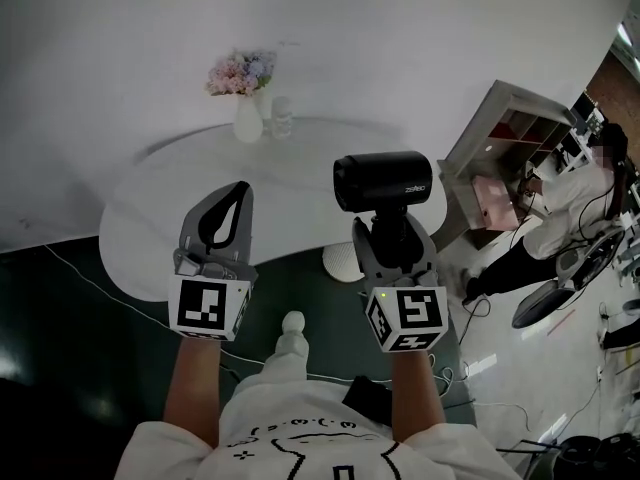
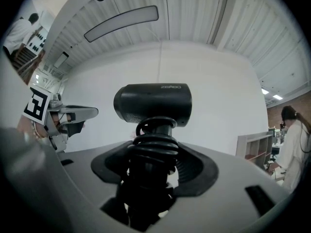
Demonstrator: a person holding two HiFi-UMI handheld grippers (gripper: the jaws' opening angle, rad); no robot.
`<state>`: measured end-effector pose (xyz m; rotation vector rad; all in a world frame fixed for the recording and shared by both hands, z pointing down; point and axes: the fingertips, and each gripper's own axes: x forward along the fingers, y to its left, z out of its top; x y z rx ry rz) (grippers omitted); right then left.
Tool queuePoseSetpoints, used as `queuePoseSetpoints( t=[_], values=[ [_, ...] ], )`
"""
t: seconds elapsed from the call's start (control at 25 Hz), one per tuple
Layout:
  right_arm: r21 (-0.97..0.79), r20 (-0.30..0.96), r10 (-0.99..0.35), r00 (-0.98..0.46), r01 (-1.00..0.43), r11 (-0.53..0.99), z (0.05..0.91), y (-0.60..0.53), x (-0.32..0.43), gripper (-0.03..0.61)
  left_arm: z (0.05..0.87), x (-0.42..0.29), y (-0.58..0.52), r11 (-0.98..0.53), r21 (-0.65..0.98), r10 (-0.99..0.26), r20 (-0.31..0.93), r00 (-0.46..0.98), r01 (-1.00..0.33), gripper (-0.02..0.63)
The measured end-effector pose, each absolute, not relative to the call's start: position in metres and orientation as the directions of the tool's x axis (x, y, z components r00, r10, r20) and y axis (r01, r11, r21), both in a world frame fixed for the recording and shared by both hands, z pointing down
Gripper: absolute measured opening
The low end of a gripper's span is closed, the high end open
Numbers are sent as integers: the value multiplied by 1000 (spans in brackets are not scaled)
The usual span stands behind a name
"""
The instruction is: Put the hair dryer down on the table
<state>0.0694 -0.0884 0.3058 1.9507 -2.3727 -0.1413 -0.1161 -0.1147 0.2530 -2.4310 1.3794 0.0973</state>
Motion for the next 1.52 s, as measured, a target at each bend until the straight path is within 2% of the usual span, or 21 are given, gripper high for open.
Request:
queuePoseSetpoints(
  t=[0.64,1.12,1.52],
  values=[
    [80,87,-993,-85,-992,92,342,-233,129,265,274,-64,-275,-557,-212,-779,-202,594,-803,20],
    [43,258,-966,-17,-999,29,408,-327,166,265,313,-23,-370,-637,-178,-744,-115,658,-750,20],
    [-11,414,-909,-37,-999,36,477,-352,192,265,342,2,-395,-642,-149,-754,-54,655,-752,20]
  ],
)
